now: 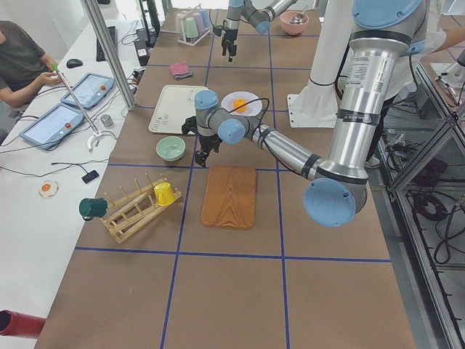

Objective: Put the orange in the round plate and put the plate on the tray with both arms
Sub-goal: 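Withdraw the left gripper while the right gripper reaches toward the plate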

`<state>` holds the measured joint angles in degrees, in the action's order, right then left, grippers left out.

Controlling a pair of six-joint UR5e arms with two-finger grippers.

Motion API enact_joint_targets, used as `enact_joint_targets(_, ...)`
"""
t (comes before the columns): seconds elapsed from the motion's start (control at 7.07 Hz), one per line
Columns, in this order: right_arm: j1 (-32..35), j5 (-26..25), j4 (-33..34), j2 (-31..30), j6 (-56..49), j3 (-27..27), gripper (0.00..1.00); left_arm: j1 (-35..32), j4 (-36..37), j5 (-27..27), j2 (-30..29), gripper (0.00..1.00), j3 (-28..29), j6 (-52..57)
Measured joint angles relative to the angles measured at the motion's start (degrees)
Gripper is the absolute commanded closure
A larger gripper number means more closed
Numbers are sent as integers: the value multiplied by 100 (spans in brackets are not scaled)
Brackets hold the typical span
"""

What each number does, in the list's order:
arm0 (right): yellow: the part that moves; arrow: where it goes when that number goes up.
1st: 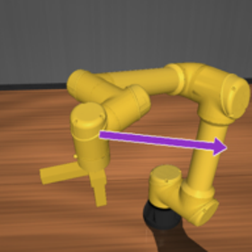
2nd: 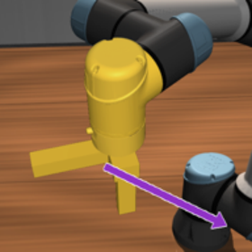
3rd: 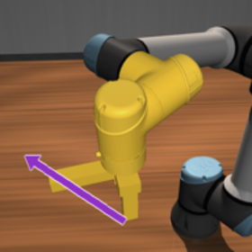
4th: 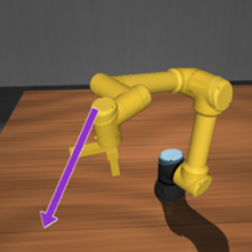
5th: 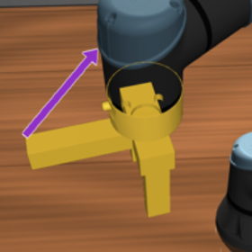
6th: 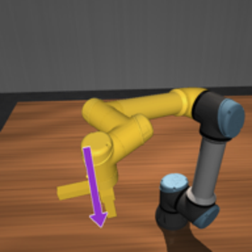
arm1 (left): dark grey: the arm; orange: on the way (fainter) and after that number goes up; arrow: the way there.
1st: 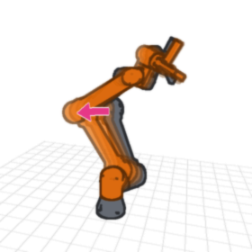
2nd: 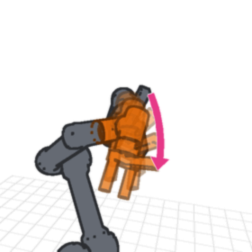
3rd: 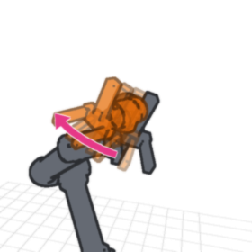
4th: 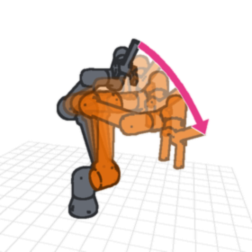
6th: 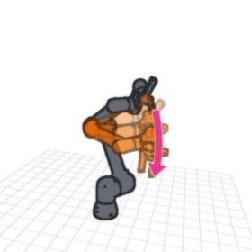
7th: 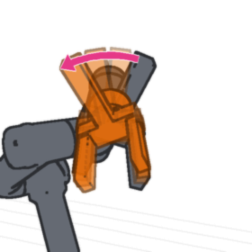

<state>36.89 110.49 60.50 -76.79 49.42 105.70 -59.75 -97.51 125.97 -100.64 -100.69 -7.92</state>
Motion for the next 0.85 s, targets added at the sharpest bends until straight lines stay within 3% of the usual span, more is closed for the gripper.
enact_joint_targets(0.42, -687, -562, -755, 448, 1898, -45, 0, -278, -348, 76, 20, 1, 444, 349)
enact_joint_targets(0.85, -988, -933, -1415, 486, 2896, -90, 0, -380, -401, 59, 162, 1, 483, 236)
